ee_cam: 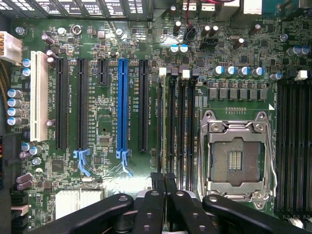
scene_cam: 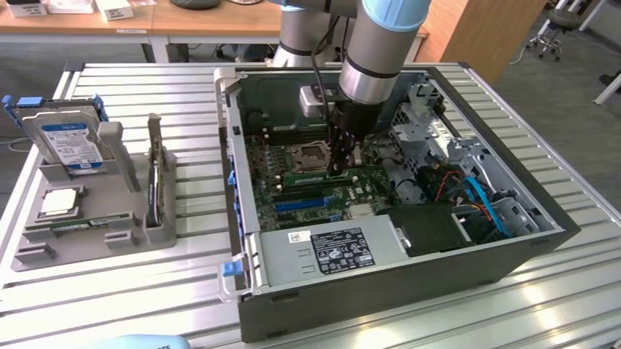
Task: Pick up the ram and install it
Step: 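Insert the ram into the slot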
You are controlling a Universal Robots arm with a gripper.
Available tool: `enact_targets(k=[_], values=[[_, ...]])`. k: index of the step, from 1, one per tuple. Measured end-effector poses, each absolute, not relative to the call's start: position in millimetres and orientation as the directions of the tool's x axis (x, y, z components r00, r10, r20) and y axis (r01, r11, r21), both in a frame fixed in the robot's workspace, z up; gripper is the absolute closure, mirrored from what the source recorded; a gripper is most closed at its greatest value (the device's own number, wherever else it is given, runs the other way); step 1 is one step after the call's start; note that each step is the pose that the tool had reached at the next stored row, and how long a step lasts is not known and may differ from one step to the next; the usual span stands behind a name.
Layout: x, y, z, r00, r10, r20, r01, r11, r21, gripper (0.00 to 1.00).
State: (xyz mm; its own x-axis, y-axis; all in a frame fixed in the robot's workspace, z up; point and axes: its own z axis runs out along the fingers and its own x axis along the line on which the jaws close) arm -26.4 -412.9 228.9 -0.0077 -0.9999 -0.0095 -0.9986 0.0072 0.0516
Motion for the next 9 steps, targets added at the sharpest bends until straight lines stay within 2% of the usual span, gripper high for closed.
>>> enact_targets(k=[9], values=[[-26.5,-412.9,228.1,-0.008,-1.000,-0.010,-0.999,0.007,0.052,0.88]])
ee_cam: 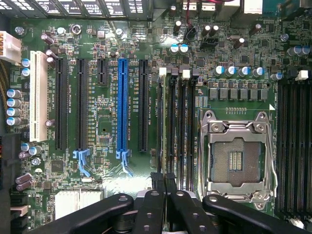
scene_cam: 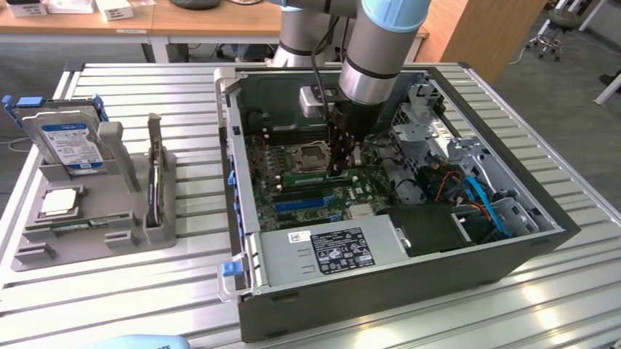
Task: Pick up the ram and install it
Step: 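Insert the ram into the slot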
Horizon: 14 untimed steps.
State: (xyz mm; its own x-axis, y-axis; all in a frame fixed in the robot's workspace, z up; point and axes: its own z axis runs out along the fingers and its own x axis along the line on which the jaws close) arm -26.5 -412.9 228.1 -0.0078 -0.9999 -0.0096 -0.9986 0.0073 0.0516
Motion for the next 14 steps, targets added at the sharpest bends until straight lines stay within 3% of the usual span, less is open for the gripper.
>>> enact_targets(k=[14], values=[[-26.5,-412.9,224.9,-0.008,-1.000,-0.010,-0.999,0.007,0.052,0.88]])
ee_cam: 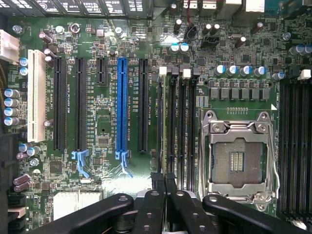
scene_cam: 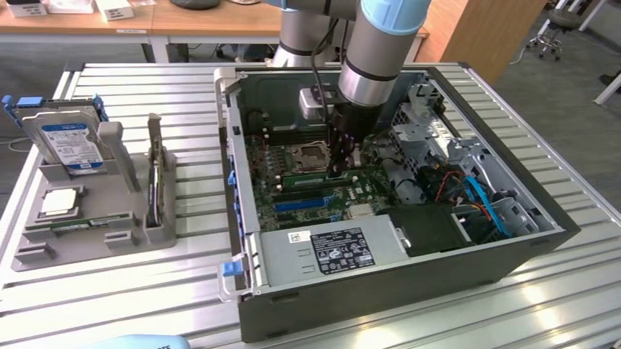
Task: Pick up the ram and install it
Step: 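Insert the ram into the slot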
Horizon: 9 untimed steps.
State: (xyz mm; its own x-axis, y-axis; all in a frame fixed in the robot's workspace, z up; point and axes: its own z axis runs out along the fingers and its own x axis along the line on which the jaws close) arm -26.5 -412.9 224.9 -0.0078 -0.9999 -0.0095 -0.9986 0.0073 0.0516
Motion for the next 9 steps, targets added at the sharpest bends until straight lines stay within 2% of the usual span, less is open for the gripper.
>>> enact_targets(k=[6,7,8,9], values=[[-26.6,-412.9,224.8,-0.008,-1.000,-0.010,-0.999,0.007,0.052,0.88],[-26.5,-412.9,224.8,-0.008,-1.000,-0.010,-0.999,0.007,0.052,0.87],[-26.6,-412.9,224.8,-0.008,-1.000,-0.010,-0.999,0.007,0.052,0.82],[-26.6,-412.9,224.8,-0.008,-1.000,-0.010,-0.999,0.007,0.052,0.82]])
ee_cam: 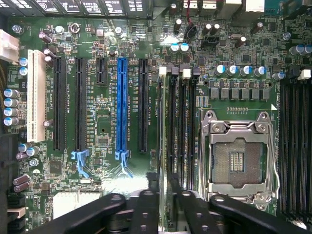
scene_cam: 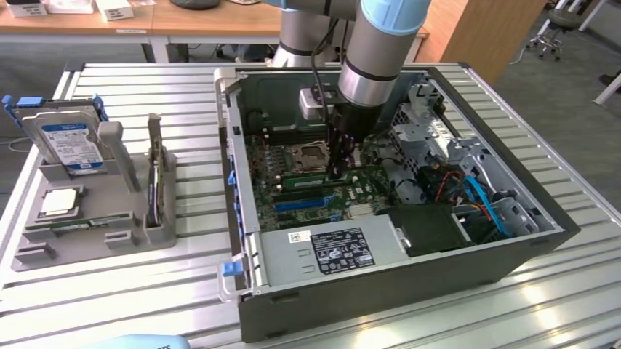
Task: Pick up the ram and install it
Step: 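Insert the ram into the slot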
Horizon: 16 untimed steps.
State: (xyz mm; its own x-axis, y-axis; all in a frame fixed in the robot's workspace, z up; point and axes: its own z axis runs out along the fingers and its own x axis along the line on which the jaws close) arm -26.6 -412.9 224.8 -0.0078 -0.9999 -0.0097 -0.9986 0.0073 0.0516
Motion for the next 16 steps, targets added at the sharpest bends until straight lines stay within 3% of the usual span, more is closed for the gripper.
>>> enact_targets(k=[1,2,16], values=[[-27,-413,225,-0.008,-1.000,-0.010,-0.999,0.007,0.052,0.82],[-27,-413,225,-0.008,-1.000,-0.010,-0.999,0.007,0.052,0.75],[-27,-413,239,-0.008,-1.000,-0.010,-0.999,0.007,0.052,0.75]])
